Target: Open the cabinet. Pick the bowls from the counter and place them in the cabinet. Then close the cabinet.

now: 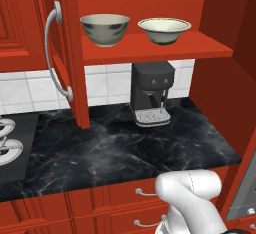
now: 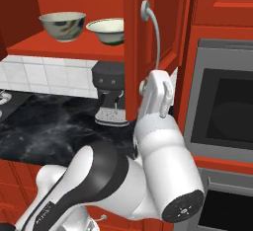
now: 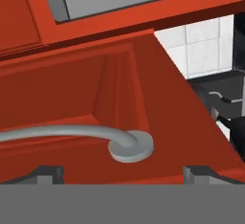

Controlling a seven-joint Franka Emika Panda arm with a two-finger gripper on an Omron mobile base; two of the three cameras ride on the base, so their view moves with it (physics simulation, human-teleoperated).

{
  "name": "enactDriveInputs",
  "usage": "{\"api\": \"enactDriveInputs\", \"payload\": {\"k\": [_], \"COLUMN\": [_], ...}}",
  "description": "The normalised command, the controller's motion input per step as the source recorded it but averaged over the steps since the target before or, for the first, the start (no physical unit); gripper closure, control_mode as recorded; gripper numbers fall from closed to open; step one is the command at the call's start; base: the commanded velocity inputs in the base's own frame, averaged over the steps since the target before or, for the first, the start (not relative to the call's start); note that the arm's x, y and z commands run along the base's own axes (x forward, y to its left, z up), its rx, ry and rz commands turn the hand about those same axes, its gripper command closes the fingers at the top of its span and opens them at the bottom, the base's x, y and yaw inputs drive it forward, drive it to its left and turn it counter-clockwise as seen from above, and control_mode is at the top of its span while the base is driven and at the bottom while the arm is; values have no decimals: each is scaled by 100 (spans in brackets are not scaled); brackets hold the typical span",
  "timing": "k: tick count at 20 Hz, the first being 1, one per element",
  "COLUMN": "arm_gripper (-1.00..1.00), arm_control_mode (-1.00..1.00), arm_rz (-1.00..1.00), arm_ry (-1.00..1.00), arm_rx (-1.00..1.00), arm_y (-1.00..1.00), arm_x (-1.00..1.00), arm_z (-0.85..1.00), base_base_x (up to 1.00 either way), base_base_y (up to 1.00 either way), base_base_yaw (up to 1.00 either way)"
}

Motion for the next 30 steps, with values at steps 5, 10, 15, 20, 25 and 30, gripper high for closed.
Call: {"api": "enactDriveInputs", "payload": {"k": [5,10,15,20,25,30], "arm_gripper": [-100,-100,-100,-100,-100,-100], "arm_control_mode": [-100,-100,-100,-100,-100,-100], "arm_rz": [1,4,3,0,0,0], "arm_ry": [-5,-5,-10,-10,-7,-9], "arm_rx": [0,0,0,0,0,-2], "arm_y": [0,13,49,66,52,52], "arm_x": [52,28,5,29,83,81], "arm_z": [0,0,0,0,-4,-1], "base_base_x": [0,0,0,0,0,0], "base_base_y": [0,0,0,0,0,0], "base_base_yaw": [0,0,0,0,0,0]}}
